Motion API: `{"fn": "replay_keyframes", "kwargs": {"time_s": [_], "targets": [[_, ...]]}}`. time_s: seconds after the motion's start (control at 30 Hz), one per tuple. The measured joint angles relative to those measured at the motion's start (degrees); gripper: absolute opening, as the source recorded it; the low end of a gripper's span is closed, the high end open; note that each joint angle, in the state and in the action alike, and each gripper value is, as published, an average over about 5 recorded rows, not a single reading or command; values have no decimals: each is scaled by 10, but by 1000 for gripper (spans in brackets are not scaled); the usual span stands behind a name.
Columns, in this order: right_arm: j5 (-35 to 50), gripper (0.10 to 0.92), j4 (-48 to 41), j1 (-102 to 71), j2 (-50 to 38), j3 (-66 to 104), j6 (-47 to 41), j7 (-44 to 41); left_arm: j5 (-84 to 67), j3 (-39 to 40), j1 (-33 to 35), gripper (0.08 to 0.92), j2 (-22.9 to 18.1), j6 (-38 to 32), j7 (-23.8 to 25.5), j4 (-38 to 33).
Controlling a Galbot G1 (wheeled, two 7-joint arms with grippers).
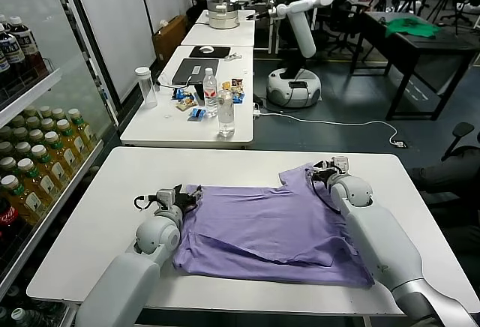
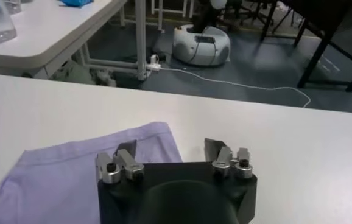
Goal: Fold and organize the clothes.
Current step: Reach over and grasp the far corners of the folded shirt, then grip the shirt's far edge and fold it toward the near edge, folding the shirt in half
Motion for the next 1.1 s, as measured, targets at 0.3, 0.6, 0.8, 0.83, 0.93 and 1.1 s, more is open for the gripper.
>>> {"fn": "replay_keyframes", "kwargs": {"time_s": [0.3, 0.6, 0.8, 0.83, 0.93, 1.1], "targets": [[5, 304, 6, -8, -3, 0, 0, -4, -1, 2, 7, 293, -4, -2, 2, -2], [11, 114, 54, -26, -14, 9, -3, 0, -15, -5, 19, 91, 4, -16, 9, -16], [19, 112, 113, -49, -30, 25, -4, 6, -29, -14, 35, 89, 16, -31, 13, -41], [22, 112, 126, -55, -34, 29, -4, 8, -31, -16, 38, 89, 18, -34, 14, -47], [28, 112, 165, -76, -46, 42, -4, 12, -36, -22, 50, 89, 25, -39, 13, -67], [35, 112, 239, -123, -69, 72, -4, 20, -45, -32, 74, 89, 36, -41, 12, -108]]}}
